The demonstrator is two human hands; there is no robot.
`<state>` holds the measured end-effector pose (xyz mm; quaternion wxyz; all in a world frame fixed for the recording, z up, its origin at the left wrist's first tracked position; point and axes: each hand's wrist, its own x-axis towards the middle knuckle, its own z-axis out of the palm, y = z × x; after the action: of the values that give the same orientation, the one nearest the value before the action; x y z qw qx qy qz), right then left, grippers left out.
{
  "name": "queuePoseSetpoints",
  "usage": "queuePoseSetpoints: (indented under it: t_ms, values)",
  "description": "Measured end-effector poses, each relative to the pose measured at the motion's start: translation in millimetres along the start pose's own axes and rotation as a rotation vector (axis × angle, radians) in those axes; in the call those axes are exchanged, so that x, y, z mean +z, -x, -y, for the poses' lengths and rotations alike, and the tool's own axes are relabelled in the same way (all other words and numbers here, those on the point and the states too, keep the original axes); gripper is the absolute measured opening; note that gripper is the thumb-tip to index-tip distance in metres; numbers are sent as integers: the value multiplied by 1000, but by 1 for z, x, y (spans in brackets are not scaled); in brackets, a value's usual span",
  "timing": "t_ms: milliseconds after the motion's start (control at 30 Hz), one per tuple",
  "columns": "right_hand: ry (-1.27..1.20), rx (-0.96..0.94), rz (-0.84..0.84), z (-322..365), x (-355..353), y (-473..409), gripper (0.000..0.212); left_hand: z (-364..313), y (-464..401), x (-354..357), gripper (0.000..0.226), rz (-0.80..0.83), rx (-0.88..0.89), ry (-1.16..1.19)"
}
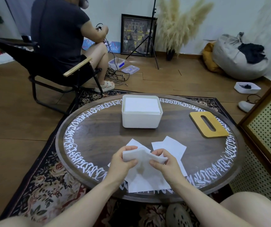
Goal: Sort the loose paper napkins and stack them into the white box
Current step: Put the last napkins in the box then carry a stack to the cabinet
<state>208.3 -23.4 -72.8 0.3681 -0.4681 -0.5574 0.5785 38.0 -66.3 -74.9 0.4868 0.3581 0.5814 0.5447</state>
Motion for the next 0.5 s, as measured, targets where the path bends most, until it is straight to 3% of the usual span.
queuePoseSetpoints:
  t_ms: [267, 500]
  values:
    - [22, 8, -63, 3, -5, -6, 24, -6, -4, -3, 30, -22, 18, 14]
    - [141, -1, -54, -3, -7, -5, 14, 6, -2, -7, 37, -38, -6, -33]
